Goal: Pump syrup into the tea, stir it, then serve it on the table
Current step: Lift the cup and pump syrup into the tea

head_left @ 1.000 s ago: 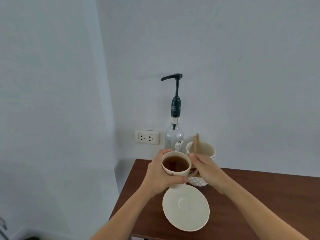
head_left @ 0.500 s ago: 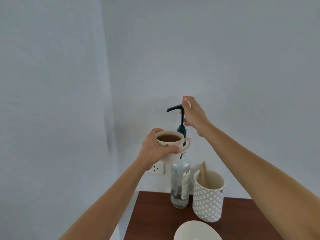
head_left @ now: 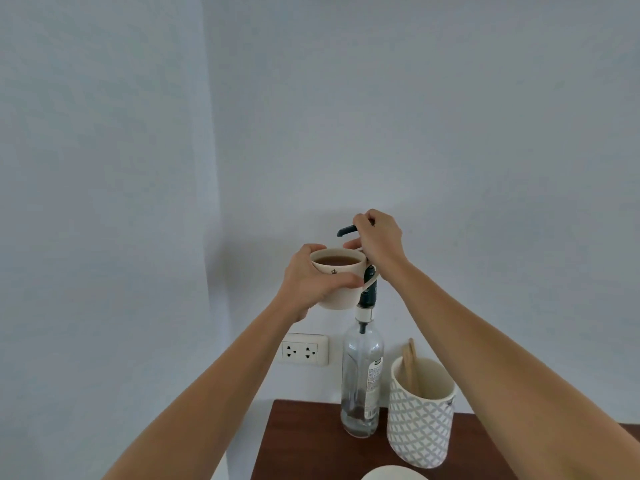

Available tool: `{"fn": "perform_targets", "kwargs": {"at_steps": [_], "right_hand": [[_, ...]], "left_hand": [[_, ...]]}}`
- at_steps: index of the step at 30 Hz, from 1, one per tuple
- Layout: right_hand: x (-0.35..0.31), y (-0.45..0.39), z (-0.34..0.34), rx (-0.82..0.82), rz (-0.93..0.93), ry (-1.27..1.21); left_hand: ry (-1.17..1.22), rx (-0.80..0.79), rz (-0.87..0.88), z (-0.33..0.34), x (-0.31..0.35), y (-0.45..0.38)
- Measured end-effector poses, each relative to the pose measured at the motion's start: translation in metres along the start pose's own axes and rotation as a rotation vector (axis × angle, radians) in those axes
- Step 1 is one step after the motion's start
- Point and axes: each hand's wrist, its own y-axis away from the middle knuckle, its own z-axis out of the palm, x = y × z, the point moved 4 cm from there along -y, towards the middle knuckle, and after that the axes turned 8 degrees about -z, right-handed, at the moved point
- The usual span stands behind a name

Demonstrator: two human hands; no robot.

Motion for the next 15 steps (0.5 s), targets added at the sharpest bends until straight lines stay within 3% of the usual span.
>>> {"fn": "perform_targets", "kwargs": {"at_steps": [15], "right_hand": [[0.0041, -0.0015, -0.0001, -0.004, -0.102, 0.089]], "left_hand": [[0.001, -0.002, -0.013, 0.0026, 0.0016, -0.0054]]}}
